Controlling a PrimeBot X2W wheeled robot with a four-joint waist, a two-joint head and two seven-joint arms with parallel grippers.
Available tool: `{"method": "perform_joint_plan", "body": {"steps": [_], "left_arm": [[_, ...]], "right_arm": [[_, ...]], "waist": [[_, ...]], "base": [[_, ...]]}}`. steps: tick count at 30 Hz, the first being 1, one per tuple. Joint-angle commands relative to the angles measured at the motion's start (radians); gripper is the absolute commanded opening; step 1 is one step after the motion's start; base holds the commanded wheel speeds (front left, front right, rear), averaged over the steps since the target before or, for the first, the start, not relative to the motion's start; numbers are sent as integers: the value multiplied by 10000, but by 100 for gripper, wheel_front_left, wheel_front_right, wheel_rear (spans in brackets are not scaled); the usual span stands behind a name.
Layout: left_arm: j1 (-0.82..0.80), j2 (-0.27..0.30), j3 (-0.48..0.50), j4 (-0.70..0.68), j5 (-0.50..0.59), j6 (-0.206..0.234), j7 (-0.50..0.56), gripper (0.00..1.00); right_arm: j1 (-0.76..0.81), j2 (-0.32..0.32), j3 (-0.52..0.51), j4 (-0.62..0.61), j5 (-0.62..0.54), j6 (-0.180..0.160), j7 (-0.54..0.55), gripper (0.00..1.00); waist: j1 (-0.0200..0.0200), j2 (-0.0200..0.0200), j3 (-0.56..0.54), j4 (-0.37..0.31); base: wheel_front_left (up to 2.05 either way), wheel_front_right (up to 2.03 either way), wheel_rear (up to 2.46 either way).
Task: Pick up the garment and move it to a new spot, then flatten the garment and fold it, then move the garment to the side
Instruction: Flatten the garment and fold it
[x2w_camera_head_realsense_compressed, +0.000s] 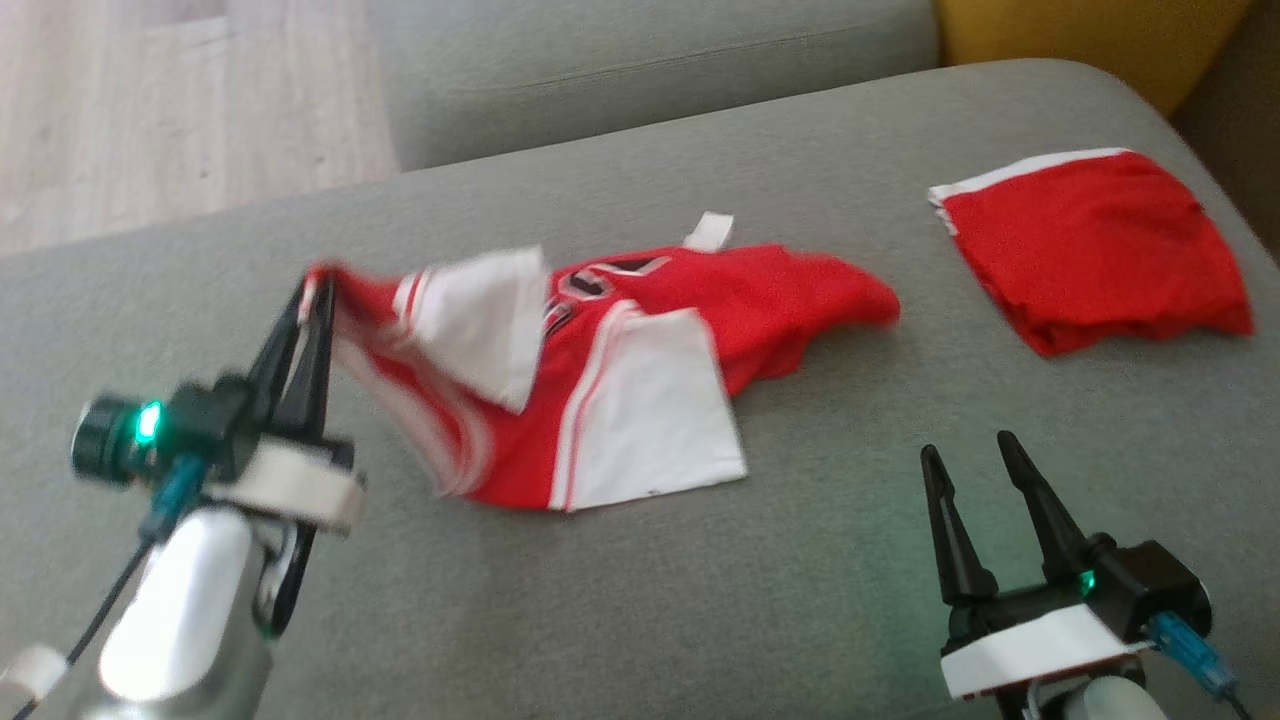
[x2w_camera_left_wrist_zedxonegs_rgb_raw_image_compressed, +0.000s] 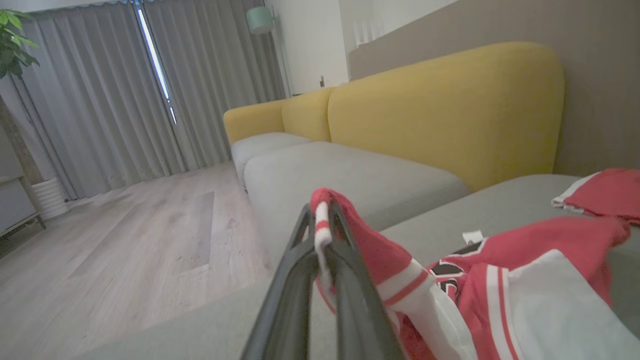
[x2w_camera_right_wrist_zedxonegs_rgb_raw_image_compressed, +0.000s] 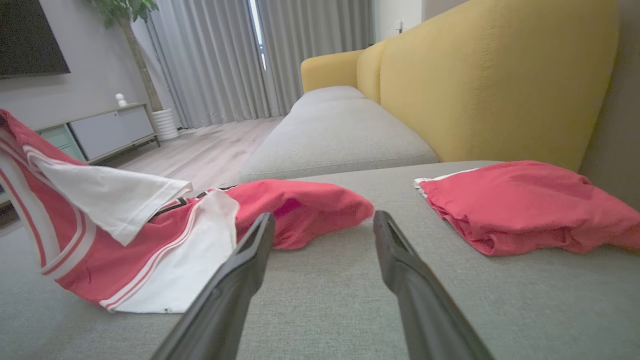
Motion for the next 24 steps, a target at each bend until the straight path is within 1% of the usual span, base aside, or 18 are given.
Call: {"method": "perform_joint_plan", "body": {"steps": [1,4,7,11,16,17,18,19,24], "left_arm": [[-837,432,504,-428,13,65,-33,0],[-361,531,680,-414,-79,136,-53,0],[-535,729,924,-396,95,195,-65,0],[-968,927,1175,-236,390,267,-67,0],[-1679,1143,1647,293,817,613,-68,0],[-1792,1128,1703,426,891,680,-69,25],[-1889,1104,1736,524,960,719,-69,89],[-1972,1059,1789,525,1038,813,-69,100],[-1688,674,1811,-58,1472,1263,-69,100]], "right_arm": [[-274,-198,219,-341,-55,35,-65,100],[-354,-266,237,-376,-84,35,-65,100],[-542,-341,305,-384,-95,35,-65,100],[-736,-384,427,-379,-72,35,-65,100],[-805,-419,477,-334,-57,35,-65,100],[-814,-422,484,-333,-51,35,-65,100],[-821,-426,498,-329,-47,35,-65,100],[-830,-431,514,-322,-44,35,-65,100],[-835,-415,494,-283,-50,35,-65,100]], "waist": [[0,0,90,190],[0,0,231,399],[0,0,433,494],[0,0,627,378],[0,0,803,176],[0,0,821,146],[0,0,834,116],[0,0,845,91],[0,0,812,50]], "base": [[0,0,0],[0,0,0],[0,0,0],[0,0,0],[0,0,0],[0,0,0],[0,0,0],[0,0,0],[0,0,0]]}}
